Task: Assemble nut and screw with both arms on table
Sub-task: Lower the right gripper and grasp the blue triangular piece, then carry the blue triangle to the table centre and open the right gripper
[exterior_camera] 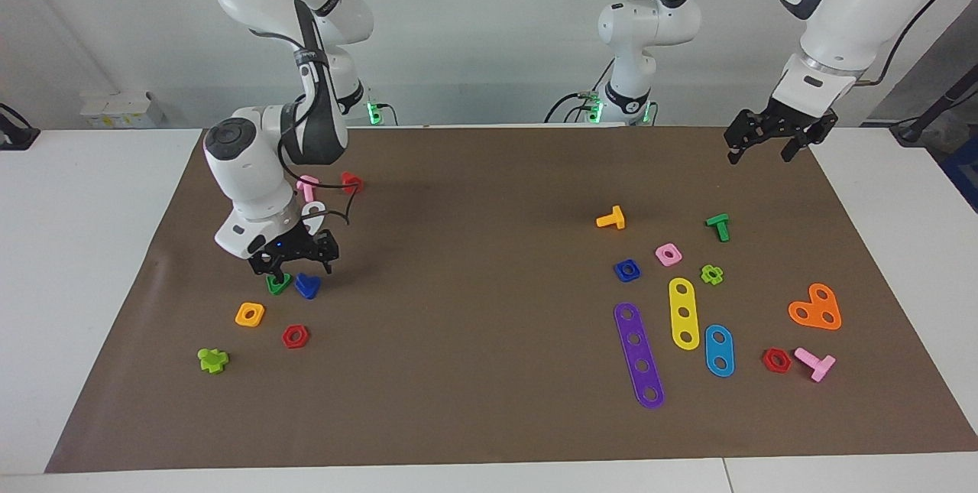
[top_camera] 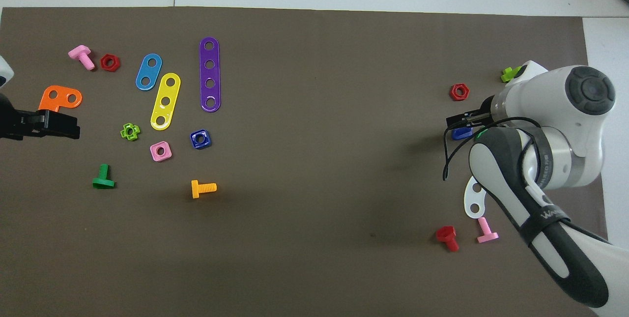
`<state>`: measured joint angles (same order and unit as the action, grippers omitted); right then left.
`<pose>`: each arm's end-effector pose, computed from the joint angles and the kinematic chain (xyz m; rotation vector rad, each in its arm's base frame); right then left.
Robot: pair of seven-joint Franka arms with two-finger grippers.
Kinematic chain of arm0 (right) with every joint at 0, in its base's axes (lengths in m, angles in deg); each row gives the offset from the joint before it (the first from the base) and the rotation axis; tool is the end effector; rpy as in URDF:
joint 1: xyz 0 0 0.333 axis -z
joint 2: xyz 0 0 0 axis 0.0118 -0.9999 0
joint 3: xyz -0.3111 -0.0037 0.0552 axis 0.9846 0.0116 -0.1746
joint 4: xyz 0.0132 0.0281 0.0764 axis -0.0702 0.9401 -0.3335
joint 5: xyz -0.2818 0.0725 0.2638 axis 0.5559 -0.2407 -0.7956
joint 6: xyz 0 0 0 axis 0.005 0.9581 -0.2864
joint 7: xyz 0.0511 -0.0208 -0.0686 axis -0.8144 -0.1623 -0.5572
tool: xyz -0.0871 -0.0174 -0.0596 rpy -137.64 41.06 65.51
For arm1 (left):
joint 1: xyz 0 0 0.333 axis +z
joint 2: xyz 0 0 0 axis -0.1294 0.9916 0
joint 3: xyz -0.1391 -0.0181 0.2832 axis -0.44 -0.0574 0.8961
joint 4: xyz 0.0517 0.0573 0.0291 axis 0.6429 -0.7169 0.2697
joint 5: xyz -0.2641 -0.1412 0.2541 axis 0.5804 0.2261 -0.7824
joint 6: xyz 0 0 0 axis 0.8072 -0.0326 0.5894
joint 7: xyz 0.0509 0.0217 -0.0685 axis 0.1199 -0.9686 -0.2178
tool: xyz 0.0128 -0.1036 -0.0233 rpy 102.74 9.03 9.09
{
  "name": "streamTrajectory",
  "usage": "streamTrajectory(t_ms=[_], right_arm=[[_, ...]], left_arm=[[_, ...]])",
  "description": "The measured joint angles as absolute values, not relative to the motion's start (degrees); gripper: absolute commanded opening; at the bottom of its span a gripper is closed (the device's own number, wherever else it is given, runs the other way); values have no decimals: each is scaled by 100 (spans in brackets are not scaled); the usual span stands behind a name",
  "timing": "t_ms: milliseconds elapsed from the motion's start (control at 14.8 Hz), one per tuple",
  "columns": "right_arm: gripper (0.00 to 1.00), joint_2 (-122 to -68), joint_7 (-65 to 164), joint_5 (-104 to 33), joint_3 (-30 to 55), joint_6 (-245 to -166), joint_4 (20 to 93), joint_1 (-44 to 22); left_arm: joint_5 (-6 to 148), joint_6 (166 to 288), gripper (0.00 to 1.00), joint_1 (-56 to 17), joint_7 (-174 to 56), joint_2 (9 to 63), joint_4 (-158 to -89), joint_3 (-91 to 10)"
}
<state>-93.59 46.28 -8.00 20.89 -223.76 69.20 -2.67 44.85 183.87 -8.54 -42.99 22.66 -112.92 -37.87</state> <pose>0.6005 0.0245 0.3410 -3.0971 -0.3259 -0.1594 0.5397 -0.0135 0.5953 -3.1297 0.0601 -0.0011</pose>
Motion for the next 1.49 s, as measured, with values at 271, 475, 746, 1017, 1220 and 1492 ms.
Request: streamTrajectory(t_ms=[271, 475, 746, 1017, 1220, 1492], right_arm=[[54, -9432, 4235, -859, 2092, -22729, 7153, -184], [37, -9432, 4048, -860, 2096, -22797, 7250, -90], [36, -9434, 4038, -860, 2096, -22800, 7319, -87], [0, -9464, 4034, -860, 2096, -22801, 7329, -87], [0, -9465, 4033, -860, 2096, -22803, 7326, -87], [0, -9460, 4198, -917, 2083, -22605, 7128, -134]], left_arm=[[4485, 18387, 100, -854, -4299, 2266, -11292, -3787], [4485, 18387, 100, -854, -4299, 2266, -11292, -3787], [4485, 18387, 100, -854, -4299, 2266, -11292, -3787], [4485, 18387, 100, -854, -4299, 2266, -11292, -3787], [4485, 18387, 100, -854, -4299, 2266, -11292, -3787], [4485, 18387, 100, -854, -4299, 2266, -11292, -3787]])
